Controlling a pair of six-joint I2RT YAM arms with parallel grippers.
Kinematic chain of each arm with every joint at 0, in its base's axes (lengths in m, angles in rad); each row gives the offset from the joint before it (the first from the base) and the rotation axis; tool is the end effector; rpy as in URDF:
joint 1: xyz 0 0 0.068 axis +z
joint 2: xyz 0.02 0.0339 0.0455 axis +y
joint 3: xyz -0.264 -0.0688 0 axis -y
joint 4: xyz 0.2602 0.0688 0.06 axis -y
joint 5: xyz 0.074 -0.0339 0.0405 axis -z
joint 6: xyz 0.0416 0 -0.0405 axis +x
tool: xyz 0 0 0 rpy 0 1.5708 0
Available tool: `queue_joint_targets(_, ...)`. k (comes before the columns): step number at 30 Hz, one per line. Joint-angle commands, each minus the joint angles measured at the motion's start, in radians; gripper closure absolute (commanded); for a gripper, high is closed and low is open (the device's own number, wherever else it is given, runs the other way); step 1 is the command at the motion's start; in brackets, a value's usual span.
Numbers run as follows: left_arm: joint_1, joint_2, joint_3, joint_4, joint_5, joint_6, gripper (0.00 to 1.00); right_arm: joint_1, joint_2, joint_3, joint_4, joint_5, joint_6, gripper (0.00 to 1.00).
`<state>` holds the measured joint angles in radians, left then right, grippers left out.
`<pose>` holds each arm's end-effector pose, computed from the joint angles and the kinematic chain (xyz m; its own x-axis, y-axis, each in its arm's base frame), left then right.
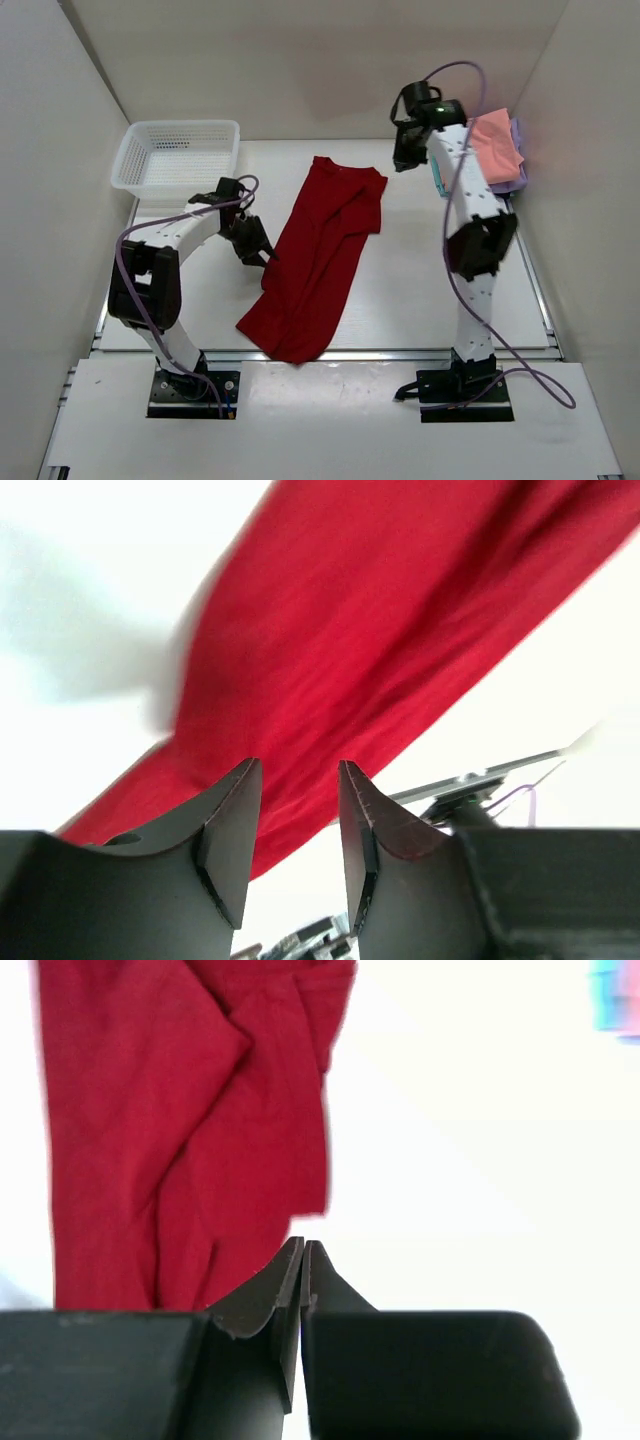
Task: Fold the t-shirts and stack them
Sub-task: Rotate the tshirt 90 degrees
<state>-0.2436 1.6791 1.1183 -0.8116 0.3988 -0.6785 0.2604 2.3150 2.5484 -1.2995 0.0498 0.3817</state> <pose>0.3095 -0.0936 0.1782 -0.9268 -0.3656 0.0855 -0.3663 0.8303 -0.4201 0.4779 0.1252 0.3251 -0.8721 0.1527 -0.4650 0.0980 0.9853 0.1397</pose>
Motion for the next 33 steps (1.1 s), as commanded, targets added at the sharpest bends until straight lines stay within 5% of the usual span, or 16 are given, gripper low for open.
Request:
queue_joint_targets(1, -0.003, 0.066, 0.110, 0.034, 0.050, 0.005, 0.53, -0.009, -0.302, -0.239, -0.005, 0.006, -0.082, 1.00)
queue_joint_targets(8, -0.080, 0.329, 0.489, 0.092, 0.123, 0.042, 0.54, 0.141, -0.724, -1.067, 0.394, -0.421, -0.097, 1.00)
queue_joint_targets(11, -0.091, 0.445, 0.622, 0.097, 0.152, 0.036, 0.54, 0.221, -0.735, -1.247, 0.604, -0.664, -0.067, 1.00)
queue_joint_targets(18, -0.103, 0.686, 0.859, 0.129, 0.189, -0.015, 0.54, 0.496, -0.609, -1.448, 1.001, -0.763, 0.049, 1.00)
queue_joint_targets(26, -0.102, 0.896, 1.107, 0.061, 0.140, -0.038, 0.57, 0.586, -0.477, -1.505, 1.086, -0.611, 0.114, 1.00)
queue_joint_targets(33, -0.060, 1.008, 1.294, 0.025, 0.078, -0.108, 0.57, 0.510, -0.453, -1.506, 0.855, -0.368, 0.059, 1.00)
